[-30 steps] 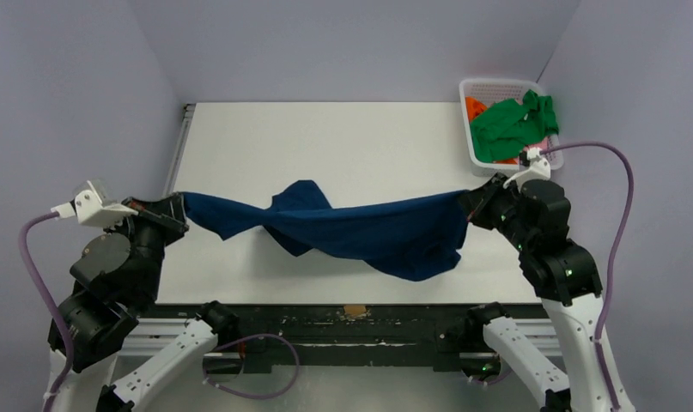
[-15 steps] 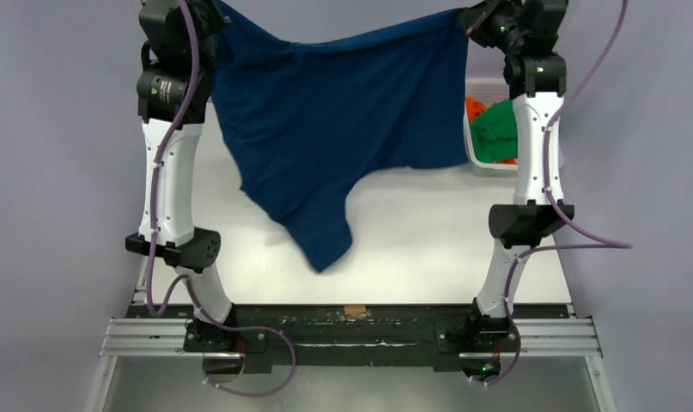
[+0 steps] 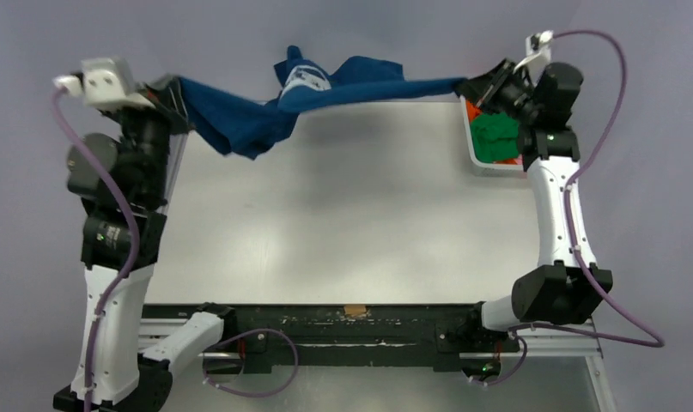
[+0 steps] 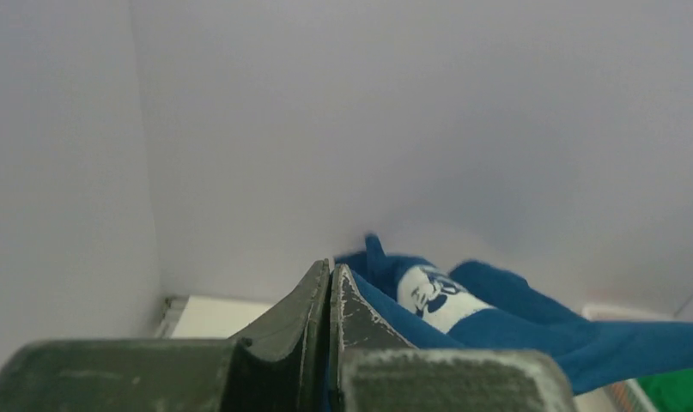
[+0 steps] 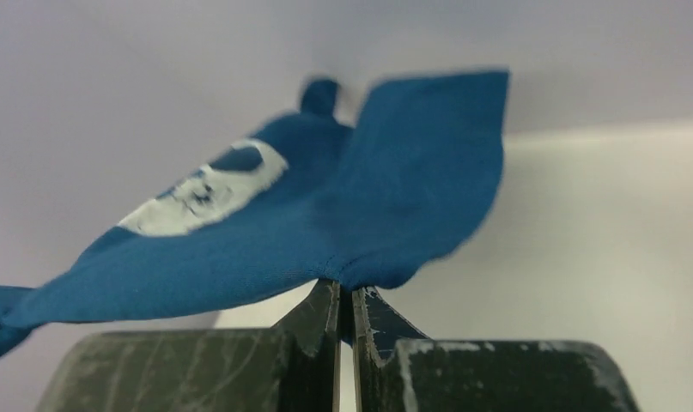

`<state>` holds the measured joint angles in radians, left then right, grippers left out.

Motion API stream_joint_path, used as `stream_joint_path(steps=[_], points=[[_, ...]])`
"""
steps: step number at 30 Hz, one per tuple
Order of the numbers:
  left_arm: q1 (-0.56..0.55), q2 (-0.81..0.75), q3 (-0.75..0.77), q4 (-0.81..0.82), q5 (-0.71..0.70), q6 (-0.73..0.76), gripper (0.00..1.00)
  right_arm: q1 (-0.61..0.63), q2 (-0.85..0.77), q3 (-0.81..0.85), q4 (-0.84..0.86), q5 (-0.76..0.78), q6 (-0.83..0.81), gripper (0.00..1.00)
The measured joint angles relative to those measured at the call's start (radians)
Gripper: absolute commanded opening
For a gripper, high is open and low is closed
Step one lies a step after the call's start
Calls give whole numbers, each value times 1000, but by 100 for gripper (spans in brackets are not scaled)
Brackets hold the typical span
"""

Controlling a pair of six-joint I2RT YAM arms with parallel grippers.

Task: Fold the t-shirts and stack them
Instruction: Flatten out the tshirt

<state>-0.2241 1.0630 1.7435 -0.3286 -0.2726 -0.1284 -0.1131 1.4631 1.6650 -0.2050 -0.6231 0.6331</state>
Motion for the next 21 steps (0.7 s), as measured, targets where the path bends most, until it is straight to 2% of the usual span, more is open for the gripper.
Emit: stream_joint_path(steps=[3, 5, 8, 10, 14, 17, 18, 19, 20, 21], points=[[1, -178, -383, 10, 38, -73, 0, 5, -39, -265, 3, -3, -59, 1], [-1, -237, -610, -35, 69, -156, 0, 5, -29, -420, -11, 4, -85, 6], [-45, -262, -845, -154, 76, -287, 0, 7, -25, -683, -35, 11, -96, 14], [-127, -270, -921, -286, 66, -393, 0, 11, -36, -793, -80, 39, -104, 23], [-227, -357, -971, -446, 62, -564, 0, 15, -88, -877, -212, 142, -131, 43], [-238, -420, -999, -571, 65, -666, 5, 15, -125, -878, -283, 228, -146, 47], [-240, -438, -1007, -629, 67, -702, 8, 14, -134, -878, -303, 258, -148, 49], [-242, -449, -1009, -689, 71, -732, 13, 15, -145, -878, -333, 302, -148, 56], [-243, -455, -1009, -735, 72, -760, 28, 15, -159, -878, -361, 346, -147, 67], [-243, -460, -1009, -789, 76, -787, 48, 14, -173, -878, -384, 374, -143, 81]])
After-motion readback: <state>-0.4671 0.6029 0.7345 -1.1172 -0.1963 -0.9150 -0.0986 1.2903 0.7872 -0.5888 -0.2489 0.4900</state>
